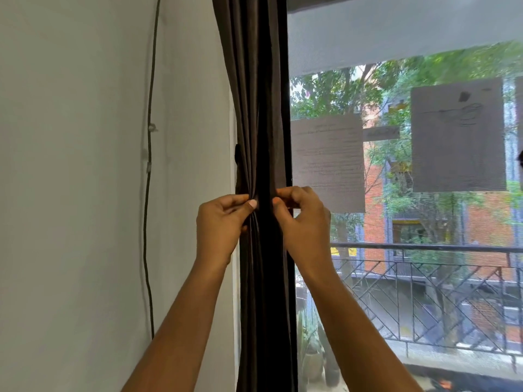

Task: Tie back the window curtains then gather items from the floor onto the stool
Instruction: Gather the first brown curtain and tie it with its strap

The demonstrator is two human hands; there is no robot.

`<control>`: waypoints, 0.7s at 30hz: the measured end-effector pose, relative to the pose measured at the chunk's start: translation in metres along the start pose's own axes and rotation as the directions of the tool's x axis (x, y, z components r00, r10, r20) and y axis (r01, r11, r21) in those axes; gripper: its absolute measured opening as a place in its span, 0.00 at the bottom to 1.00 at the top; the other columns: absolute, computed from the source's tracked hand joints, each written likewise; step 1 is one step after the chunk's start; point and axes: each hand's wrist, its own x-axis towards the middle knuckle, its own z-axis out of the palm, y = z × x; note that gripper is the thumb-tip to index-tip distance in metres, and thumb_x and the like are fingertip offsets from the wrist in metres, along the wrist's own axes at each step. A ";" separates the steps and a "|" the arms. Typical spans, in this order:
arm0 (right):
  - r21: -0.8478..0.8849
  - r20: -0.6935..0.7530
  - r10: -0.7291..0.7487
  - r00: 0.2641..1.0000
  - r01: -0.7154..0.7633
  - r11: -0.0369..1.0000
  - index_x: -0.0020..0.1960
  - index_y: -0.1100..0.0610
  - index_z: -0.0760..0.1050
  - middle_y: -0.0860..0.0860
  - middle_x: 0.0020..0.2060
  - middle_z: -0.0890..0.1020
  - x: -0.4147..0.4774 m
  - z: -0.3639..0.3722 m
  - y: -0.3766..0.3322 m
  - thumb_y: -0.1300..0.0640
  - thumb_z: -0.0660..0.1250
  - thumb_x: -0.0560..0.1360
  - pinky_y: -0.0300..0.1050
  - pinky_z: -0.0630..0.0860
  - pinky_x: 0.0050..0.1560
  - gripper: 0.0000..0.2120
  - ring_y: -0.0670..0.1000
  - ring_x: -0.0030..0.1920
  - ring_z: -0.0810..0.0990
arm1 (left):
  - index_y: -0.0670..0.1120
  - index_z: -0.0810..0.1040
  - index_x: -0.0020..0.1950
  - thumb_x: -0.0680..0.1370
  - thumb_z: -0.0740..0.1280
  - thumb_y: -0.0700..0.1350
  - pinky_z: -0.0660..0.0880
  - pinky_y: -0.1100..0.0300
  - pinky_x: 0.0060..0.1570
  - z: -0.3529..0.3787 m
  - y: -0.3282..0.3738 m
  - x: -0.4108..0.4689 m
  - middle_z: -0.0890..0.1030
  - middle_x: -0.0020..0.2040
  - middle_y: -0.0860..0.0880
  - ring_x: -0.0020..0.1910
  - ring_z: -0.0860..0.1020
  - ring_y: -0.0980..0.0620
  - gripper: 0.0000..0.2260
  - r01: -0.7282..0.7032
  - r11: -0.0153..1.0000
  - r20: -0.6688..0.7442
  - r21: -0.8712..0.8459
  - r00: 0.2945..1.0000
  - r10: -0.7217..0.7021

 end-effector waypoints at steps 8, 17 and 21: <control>-0.079 0.095 -0.108 0.990 0.116 0.990 0.55 0.54 0.77 0.48 0.47 0.80 -0.015 0.018 0.005 0.65 0.65 0.74 0.31 0.75 0.46 0.12 0.41 0.44 0.78 | 0.52 0.82 0.44 0.73 0.73 0.41 0.82 0.53 0.44 -0.003 0.008 -0.001 0.85 0.41 0.51 0.44 0.84 0.52 0.06 0.005 0.999 0.048 -0.038 0.999 -0.003; -0.085 0.070 -0.163 0.984 0.169 0.982 0.61 0.54 0.78 0.46 0.42 0.77 -0.019 0.026 0.015 0.64 0.66 0.75 0.30 0.75 0.41 0.16 0.41 0.37 0.76 | 0.52 0.81 0.46 0.73 0.73 0.43 0.82 0.54 0.43 -0.012 0.003 0.003 0.84 0.44 0.50 0.45 0.83 0.52 0.05 -0.024 0.999 0.059 0.026 0.998 0.022; -0.078 0.149 -0.161 0.976 0.174 0.982 0.60 0.52 0.79 0.46 0.39 0.75 -0.018 0.030 0.021 0.60 0.66 0.76 0.40 0.74 0.37 0.14 0.46 0.37 0.76 | 0.49 0.83 0.47 0.74 0.71 0.47 0.81 0.60 0.41 -0.016 0.002 0.006 0.85 0.42 0.49 0.43 0.84 0.52 0.05 -0.032 0.998 0.101 0.055 0.995 0.026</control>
